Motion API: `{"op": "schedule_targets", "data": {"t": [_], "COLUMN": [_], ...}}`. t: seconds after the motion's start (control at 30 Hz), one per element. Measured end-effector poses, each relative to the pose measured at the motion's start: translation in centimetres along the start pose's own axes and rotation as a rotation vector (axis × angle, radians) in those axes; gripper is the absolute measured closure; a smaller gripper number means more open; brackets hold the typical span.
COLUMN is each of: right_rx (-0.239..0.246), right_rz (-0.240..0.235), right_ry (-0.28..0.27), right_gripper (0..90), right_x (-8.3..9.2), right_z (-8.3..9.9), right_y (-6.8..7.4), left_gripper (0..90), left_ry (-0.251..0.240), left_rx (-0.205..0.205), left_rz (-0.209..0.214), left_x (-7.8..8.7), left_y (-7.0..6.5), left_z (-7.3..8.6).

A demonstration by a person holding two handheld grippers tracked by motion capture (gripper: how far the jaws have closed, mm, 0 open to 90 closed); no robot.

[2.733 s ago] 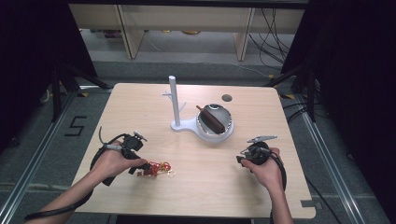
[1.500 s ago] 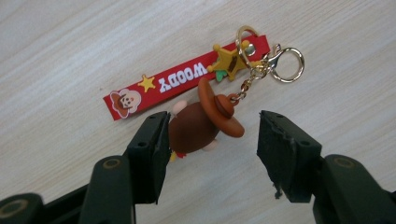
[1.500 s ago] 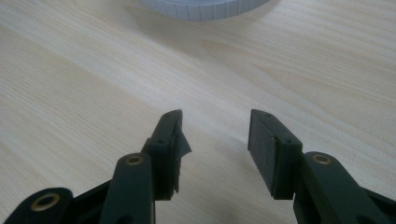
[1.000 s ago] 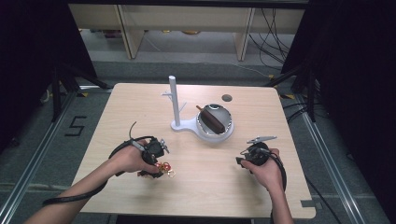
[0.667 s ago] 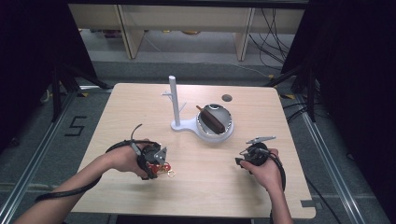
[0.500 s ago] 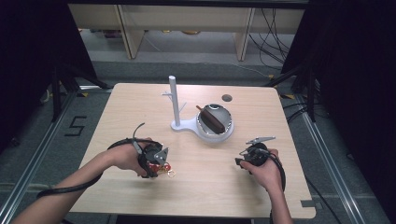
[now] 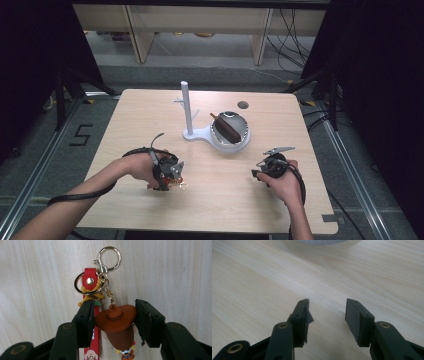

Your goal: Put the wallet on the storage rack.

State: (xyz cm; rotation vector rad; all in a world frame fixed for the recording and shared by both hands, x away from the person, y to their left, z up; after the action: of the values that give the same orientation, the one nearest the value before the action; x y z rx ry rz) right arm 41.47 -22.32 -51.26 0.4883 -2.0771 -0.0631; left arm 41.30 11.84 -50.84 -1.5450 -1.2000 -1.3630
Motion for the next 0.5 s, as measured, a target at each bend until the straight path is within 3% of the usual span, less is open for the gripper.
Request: {"op": "schedule_targets", "data": {"t": [0.03, 0.13, 0.17, 0.33, 0.37, 0.5], "right_rx": [0.000, 0.004, 0.004, 0.001, 0.005, 0.002], "right_rz": [0.000, -0.001, 0.001, 0.000, -0.002, -0.001], "right_ry": [0.000, 0.001, 0.003, 0.003, 0.003, 0.004], "right_gripper": [55.0, 55.0, 55.0, 54.9, 54.9, 54.9], "right_x": [0.0, 0.0, 0.0, -0.1, 0.0, 0.0], "right_z": [0.0, 0.0, 0.0, 0.0, 0.0, 0.1], "right_y": [0.0, -0.1, -0.1, -0.1, -0.1, -0.2], "left_gripper": [50.9, 52.0, 52.1, 52.0, 52.1, 53.8], "left_ry": [0.026, 0.021, 0.056, 0.093, 0.099, 0.094], "left_rx": [-0.022, 0.004, -0.020, -0.025, 0.005, 0.044], "left_rz": [0.008, 0.031, 0.044, 0.072, 0.078, 0.083], "left_x": [0.1, -0.1, 0.0, 0.0, 0.0, -0.1], "left_y": [0.2, 0.3, 0.6, 0.8, 1.0, 1.1], "left_z": [0.0, -0.3, -0.4, -0.7, -0.8, -1.0]}}
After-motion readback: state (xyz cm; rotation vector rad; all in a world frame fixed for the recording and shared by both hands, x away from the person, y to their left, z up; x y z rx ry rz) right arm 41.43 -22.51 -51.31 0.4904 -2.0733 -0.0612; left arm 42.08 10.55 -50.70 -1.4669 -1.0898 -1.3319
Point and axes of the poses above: each handheld gripper's, and its own axes: x roughly backward along the jaws, z roughly out of its underside, y roughly to its left, the point moved 4 cm from there along -x, roughly forward along the jaws, and after that the axes turned 10 degrees about -x, right-handed, at the moved point
